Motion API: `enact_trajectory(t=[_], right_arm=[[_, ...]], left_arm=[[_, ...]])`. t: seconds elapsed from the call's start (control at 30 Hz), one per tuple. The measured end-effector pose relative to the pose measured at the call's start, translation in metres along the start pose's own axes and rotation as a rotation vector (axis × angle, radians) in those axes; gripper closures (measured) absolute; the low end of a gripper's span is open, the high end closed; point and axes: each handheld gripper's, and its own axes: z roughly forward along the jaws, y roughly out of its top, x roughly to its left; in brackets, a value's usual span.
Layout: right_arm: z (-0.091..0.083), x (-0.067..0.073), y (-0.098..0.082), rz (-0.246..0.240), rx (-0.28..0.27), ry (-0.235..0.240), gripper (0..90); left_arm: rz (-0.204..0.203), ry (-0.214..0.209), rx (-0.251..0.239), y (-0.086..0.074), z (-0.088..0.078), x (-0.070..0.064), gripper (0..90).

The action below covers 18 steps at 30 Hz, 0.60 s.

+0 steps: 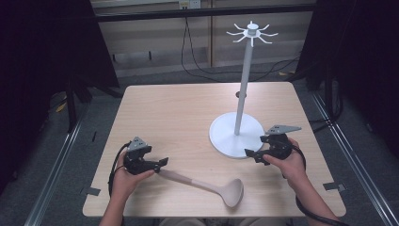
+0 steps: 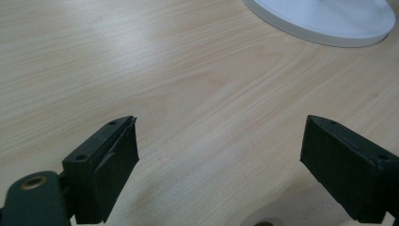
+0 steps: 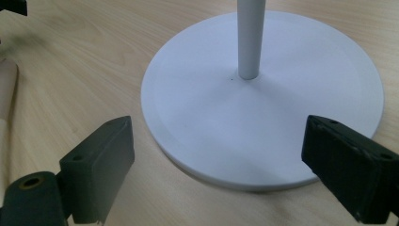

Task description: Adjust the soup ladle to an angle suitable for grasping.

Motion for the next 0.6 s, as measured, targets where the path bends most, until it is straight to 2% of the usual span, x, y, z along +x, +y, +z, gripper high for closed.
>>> enact_trajectory(t=[0.17, 0.3, 0.53, 0.6], right_arm=[[0.001, 0.003, 0.004, -0.005, 0.015, 0.005, 9.2], [0.004, 0.009, 0.009, -0.029, 0.048, 0.013, 9.6], [0.011, 0.026, 0.025, -0.085, 0.096, 0.033, 9.7], [0.015, 0.033, 0.03, -0.1, 0.126, 0.048, 9.9]], left_arm=[[0.0, -0.007, -0.004, 0.0, 0.0, 0.001, 11.4], [-0.005, -0.002, -0.01, 0.0, -0.001, 0.001, 11.4], [0.01, -0.006, 0.002, 0.001, 0.0, -0.001, 11.0], [0.008, -0.006, 0.005, 0.0, 0.0, -0.001, 11.0]])
